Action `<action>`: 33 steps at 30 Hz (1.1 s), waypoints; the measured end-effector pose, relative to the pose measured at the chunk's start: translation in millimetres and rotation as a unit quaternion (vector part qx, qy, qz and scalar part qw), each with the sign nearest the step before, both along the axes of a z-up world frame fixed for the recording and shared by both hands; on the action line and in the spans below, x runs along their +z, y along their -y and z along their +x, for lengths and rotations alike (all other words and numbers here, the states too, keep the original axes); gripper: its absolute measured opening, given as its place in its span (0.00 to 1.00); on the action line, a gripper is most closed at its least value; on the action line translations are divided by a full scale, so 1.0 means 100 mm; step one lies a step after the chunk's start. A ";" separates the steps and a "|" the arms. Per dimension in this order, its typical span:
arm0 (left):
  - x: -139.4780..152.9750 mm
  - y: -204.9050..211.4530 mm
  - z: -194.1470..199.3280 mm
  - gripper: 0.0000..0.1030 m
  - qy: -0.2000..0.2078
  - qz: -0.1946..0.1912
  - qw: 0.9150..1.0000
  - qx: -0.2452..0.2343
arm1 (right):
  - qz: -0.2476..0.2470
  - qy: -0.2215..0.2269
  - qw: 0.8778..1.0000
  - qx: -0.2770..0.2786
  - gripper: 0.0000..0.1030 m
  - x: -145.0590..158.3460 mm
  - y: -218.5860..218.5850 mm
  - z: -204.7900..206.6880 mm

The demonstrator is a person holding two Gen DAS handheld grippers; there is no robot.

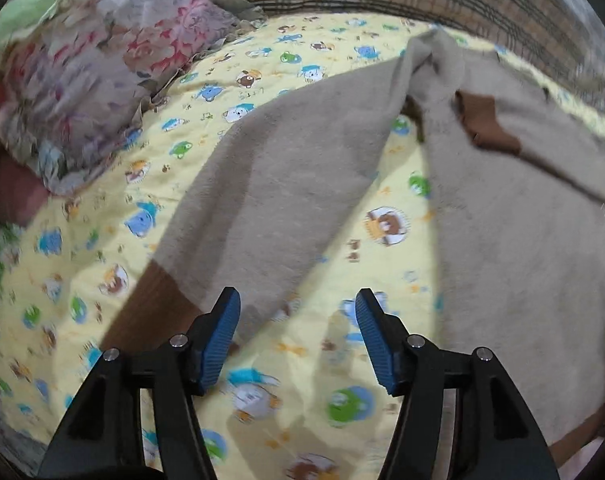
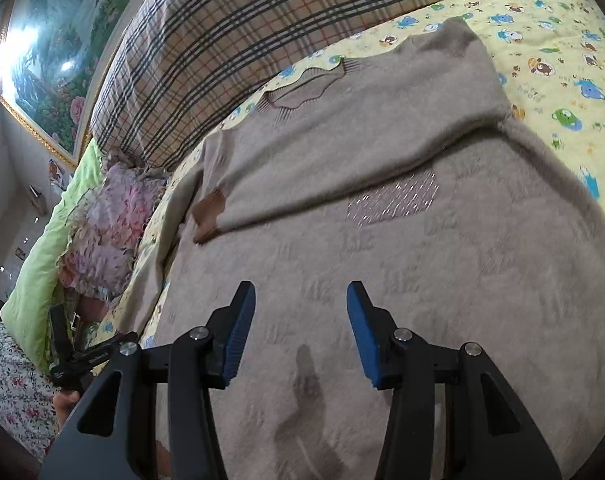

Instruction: Fold small clothes

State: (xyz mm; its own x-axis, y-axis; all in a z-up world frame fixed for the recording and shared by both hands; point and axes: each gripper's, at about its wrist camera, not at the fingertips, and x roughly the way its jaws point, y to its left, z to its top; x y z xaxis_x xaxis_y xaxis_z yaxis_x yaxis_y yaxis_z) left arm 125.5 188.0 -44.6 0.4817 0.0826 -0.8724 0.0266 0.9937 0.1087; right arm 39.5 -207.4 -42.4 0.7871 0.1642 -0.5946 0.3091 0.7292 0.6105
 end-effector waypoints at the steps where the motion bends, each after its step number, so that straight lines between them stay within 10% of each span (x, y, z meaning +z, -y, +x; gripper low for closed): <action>1: -0.02 0.01 0.03 0.60 -0.001 0.012 1.000 -0.002 | 0.003 0.001 1.000 0.000 0.48 0.00 -0.02 -0.01; 8: -0.24 0.00 0.29 0.60 -0.018 0.038 0.999 -0.023 | 0.008 -0.003 1.000 0.001 0.48 0.03 -0.16 -0.05; 14: -0.18 -0.04 0.42 0.08 -0.026 0.003 0.999 -0.042 | 0.012 -0.006 1.000 -0.012 0.48 0.01 -0.15 -0.06; 20: -0.05 -0.13 0.49 0.05 -0.034 -0.066 0.997 -0.031 | 0.021 -0.008 1.000 -0.007 0.48 -0.02 -0.18 -0.05; 26: 0.49 0.08 0.44 0.04 -0.002 -0.196 0.978 -0.068 | 0.027 0.002 1.000 -0.012 0.48 -0.03 -0.14 -0.09; 33: 1.15 1.31 0.54 0.04 0.032 -0.286 0.939 -0.187 | 0.030 0.022 0.999 -0.014 0.48 0.04 -0.04 -0.18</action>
State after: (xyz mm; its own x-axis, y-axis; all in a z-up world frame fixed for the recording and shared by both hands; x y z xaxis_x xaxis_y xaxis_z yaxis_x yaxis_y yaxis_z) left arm 179.8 56.8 70.8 0.4366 -0.5766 -0.6906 0.3970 0.8123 -0.4273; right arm 21.6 -203.3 -38.6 0.8175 0.1755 -0.5485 0.3006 0.6823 0.6664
